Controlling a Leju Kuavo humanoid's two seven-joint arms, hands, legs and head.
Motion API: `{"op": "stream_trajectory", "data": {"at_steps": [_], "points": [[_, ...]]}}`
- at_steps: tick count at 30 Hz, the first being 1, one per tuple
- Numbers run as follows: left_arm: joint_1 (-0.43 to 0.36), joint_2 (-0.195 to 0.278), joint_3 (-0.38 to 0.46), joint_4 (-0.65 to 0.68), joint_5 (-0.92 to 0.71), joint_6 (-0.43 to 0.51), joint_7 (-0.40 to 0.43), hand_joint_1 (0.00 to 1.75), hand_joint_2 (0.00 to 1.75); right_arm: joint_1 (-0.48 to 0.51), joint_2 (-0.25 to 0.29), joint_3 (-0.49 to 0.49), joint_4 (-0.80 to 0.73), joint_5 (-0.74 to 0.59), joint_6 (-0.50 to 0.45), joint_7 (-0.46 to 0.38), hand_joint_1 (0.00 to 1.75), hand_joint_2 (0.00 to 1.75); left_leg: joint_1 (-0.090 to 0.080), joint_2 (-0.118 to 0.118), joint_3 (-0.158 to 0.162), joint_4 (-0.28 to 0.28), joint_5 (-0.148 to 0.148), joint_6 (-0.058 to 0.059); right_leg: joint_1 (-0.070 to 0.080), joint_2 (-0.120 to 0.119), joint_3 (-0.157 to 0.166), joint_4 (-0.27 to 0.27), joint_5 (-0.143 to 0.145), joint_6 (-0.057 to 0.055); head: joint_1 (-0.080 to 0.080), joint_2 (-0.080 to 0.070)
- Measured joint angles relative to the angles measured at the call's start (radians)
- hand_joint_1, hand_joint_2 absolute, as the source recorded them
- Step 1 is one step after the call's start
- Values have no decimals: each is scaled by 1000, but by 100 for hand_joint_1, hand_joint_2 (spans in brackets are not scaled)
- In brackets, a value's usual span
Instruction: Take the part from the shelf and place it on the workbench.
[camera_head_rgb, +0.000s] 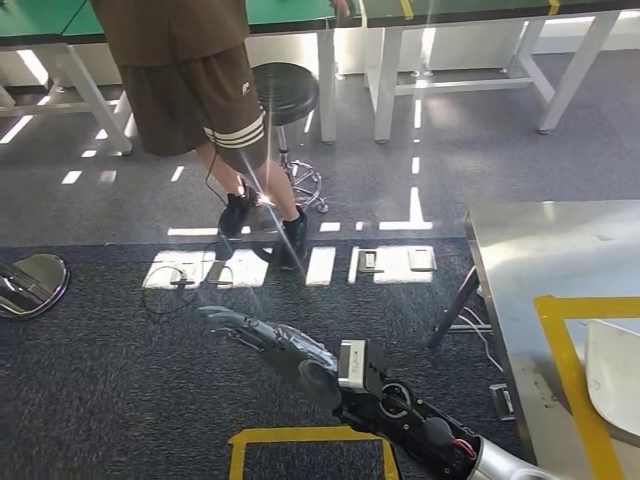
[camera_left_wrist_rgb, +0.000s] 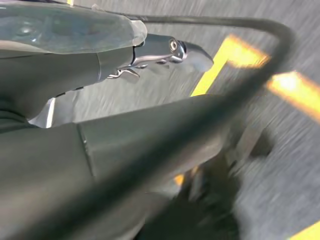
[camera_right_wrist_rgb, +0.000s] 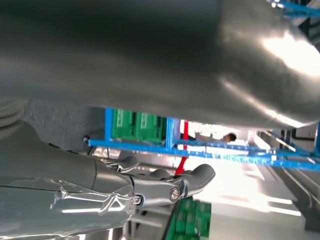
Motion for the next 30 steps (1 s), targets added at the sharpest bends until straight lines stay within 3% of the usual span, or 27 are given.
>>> {"op": "stream_trajectory", "data": {"at_steps": [1,2,3,5,7,9,10,11,13,15,16,17,18,20,22,24,25,27,28,30], "points": [[2,-1,0,0,0,0,1,0,0,0,0,0,1,1,2,0,0,0,1,3,-4,4,10,-1,1,-11,0,0,-1,0,0,0],[4,-1,0,0,-1,3,1,0,0,0,0,0,1,2,3,0,0,0,2,6,13,-31,37,-1,1,-22,1,0,-3,0,0,0],[6,-1,-1,1,-2,6,1,0,0,-1,1,0,1,4,5,0,0,0,1,13,48,-100,74,0,0,-30,3,0,-5,1,1,0],[8,1,-1,2,-2,9,4,0,0,-3,3,1,2,5,7,1,0,0,-7,42,119,-235,120,9,4,-41,7,0,-9,7,1,0],[6,3,-1,1,1,4,6,0,0,-4,4,1,2,5,8,1,0,0,-19,53,142,-283,123,25,8,-51,11,0,-14,16,3,0],[4,6,-1,0,0,1,6,0,0,-6,6,1,2,5,8,2,0,0,-19,36,146,-289,124,40,6,-58,15,0,-21,27,6,0],[4,7,-1,0,0,1,6,0,0,-7,6,1,2,6,8,2,0,0,-17,29,152,-295,125,46,4,-47,14,9,-30,31,6,0],[4,7,-1,0,0,1,6,0,0,-8,7,1,2,6,8,2,0,0,-14,22,158,-301,127,52,3,-29,3,37,-48,35,8,0],[1,3,-1,0,0,0,5,0,0,-7,7,1,2,6,7,3,0,0,-11,8,165,-306,127,62,1,9,-53,158,-107,40,12,0],[-3,-1,-1,0,0,0,5,0,0,-2,6,1,4,6,7,5,0,0,-11,-12,166,-306,125,65,1,19,-118,282,-148,43,15,0],[-3,-3,-1,0,0,0,4,0,0,-1,6,1,5,6,6,5,0,0,-10,-24,167,-305,124,64,0,20,-130,298,-141,45,16,0],[-3,-5,-1,0,0,0,4,0,0,0,6,1,6,6,6,6,0,0,-8,-36,169,-303,123,62,-2,22,-122,272,-114,47,16,0],[-3,-7,-1,0,0,0,4,0,0,0,6,1,6,6,6,6,0,0,-5,-48,171,-300,120,57,-5,28,-97,212,-72,50,16,0],[-4,-7,-1,0,0,1,3,0,0,0,6,1,7,6,6,6,0,0,-1,-73,167,-285,112,44,-11,70,-41,84,-18,53,17,0],[-6,-4,-1,0,-2,1,2,0,0,1,6,0,8,6,6,5,0,0,0,-93,155,-276,111,30,-12,101,-15,34,-14,44,15,0],[-2,2,-1,-1,-3,1,3,0,0,2,7,0,9,6,6,3,0,0,3,-110,145,-278,118,18,-9,88,-11,31,-12,28,14,0],[0,2,-1,-1,-4,1,4,0,0,3,7,0,9,5,6,2,0,0,3,-102,142,-273,115,12,-10,78,-9,26,-10,21,12,0],[1,4,-1,-1,-4,1,8,0,0,3,7,-1,9,5,6,-1,0,0,1,-54,108,-206,80,6,-12,53,-4,16,-5,10,3,0],[0,2,-1,-2,-4,0,9,0,0,4,7,-1,10,6,6,-2,0,0,0,-25,75,-142,50,4,-9,40,-3,14,-4,6,-1,0],[-1,2,-1,-2,-6,0,10,0,0,6,7,-3,11,6,6,-3,0,0,1,-1,5,-12,3,1,-6,12,-4,13,-6,1,-4,0]]}}
